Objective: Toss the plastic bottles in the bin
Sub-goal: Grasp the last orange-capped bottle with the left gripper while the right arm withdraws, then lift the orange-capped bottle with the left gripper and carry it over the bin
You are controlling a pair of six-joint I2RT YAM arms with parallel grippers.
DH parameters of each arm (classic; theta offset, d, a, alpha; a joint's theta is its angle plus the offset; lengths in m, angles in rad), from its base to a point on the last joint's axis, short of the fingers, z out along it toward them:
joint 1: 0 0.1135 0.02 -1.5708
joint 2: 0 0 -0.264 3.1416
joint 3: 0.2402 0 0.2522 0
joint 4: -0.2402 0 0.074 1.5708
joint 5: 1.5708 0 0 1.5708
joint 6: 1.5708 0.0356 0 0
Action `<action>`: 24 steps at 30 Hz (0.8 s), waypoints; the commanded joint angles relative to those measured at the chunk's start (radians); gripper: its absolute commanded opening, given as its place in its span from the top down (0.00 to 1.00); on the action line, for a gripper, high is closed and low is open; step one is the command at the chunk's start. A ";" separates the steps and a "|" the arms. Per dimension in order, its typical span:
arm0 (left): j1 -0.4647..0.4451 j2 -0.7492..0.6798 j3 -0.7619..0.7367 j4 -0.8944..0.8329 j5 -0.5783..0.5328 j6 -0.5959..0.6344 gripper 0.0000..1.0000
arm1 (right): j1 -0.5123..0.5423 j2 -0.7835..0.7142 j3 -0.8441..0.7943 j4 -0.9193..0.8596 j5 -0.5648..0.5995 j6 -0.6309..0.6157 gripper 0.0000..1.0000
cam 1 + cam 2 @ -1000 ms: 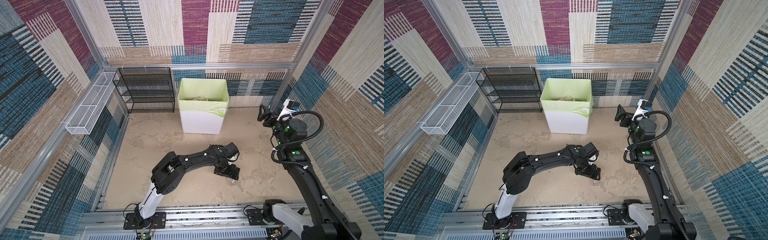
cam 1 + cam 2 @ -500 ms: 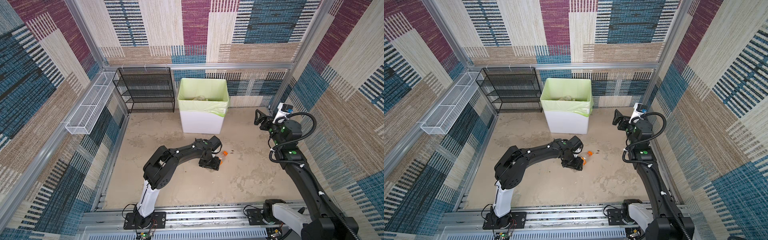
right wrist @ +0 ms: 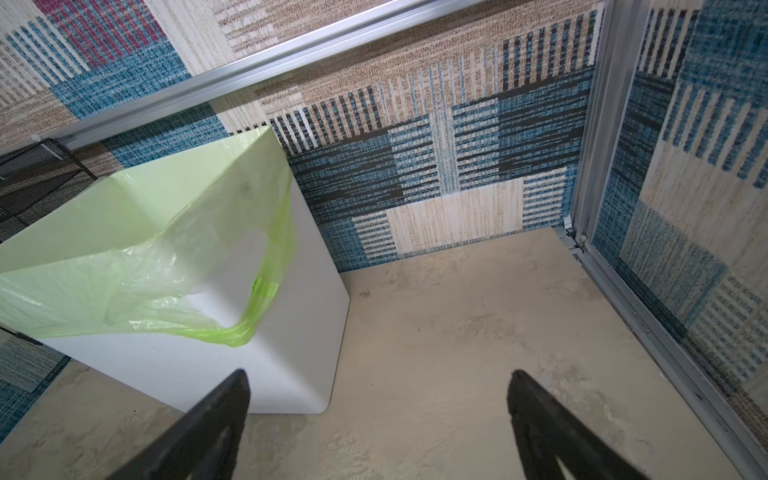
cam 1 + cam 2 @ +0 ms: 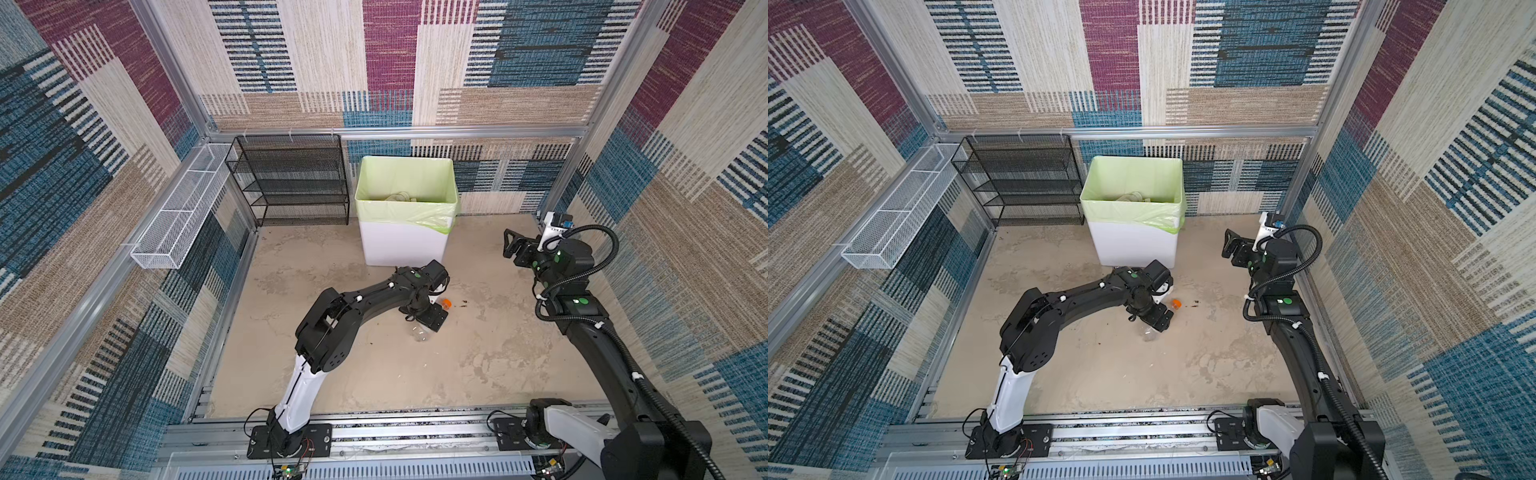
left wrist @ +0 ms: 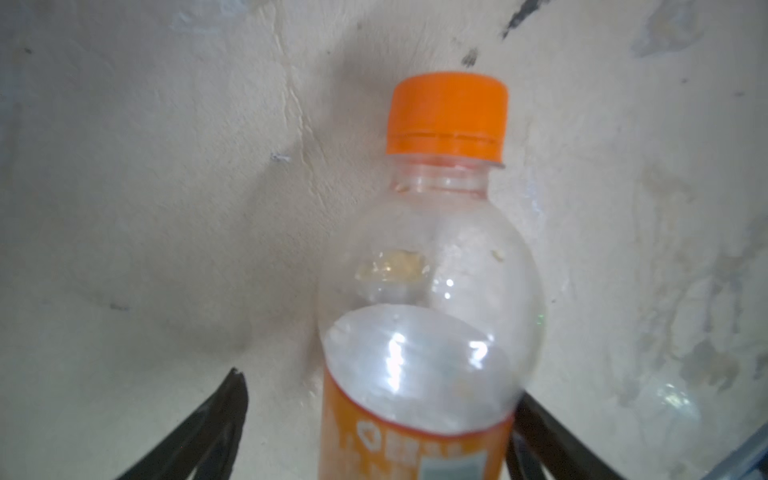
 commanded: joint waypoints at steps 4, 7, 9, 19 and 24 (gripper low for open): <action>0.005 0.009 0.001 -0.011 -0.007 0.034 0.30 | 0.002 0.007 -0.004 0.007 -0.028 0.015 0.05; 0.006 -0.016 -0.010 0.003 0.012 0.023 0.45 | 0.002 0.018 -0.025 0.020 -0.043 0.025 0.08; 0.006 -0.044 -0.027 0.017 0.018 0.021 0.51 | 0.003 0.034 -0.040 0.027 -0.061 0.036 0.11; 0.020 -0.345 -0.237 0.229 -0.047 -0.015 0.55 | 0.002 0.105 -0.060 0.020 -0.047 0.020 0.15; 0.031 -0.619 -0.373 0.410 -0.232 0.040 0.55 | 0.016 0.142 -0.084 0.015 -0.069 0.029 0.17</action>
